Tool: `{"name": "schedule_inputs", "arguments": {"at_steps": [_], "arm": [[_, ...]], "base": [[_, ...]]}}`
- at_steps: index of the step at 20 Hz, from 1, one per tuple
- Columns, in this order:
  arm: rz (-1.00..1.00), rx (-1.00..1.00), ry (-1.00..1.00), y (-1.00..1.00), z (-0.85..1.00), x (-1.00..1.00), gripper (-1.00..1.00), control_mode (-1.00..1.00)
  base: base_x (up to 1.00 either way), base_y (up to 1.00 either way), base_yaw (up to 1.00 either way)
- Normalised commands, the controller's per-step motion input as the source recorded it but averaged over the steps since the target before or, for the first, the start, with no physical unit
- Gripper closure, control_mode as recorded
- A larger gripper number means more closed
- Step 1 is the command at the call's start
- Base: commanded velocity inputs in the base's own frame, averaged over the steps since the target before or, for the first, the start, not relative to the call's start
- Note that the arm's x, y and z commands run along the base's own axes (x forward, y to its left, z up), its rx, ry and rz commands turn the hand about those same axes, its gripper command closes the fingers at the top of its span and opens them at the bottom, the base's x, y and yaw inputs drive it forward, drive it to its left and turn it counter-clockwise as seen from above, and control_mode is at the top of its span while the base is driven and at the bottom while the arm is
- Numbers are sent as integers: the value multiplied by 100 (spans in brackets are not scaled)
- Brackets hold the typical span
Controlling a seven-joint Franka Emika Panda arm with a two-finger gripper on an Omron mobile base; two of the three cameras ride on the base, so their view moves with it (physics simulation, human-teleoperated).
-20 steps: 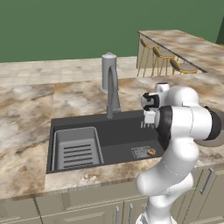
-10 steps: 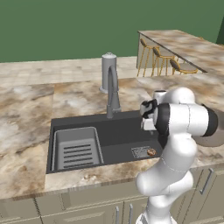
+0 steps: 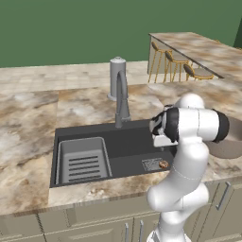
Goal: Dump the mushroom from the pot into the sink. Then turn on the water and wash the mushroom. Then turn off the water and put the mushroom back in the pot.
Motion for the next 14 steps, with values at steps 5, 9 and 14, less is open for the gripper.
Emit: {"name": "schedule_inputs", "arguments": {"at_steps": [5, 9, 14], "arm": [[8, 0, 0, 0, -20, 17, -100, -100], [8, 0, 0, -3, -18, 15, -100, -100], [5, 1, -1, -13, -22, 3, -100, -100]], "base": [[0, 0, 0], [0, 0, 0], [0, 0, 0]]}}
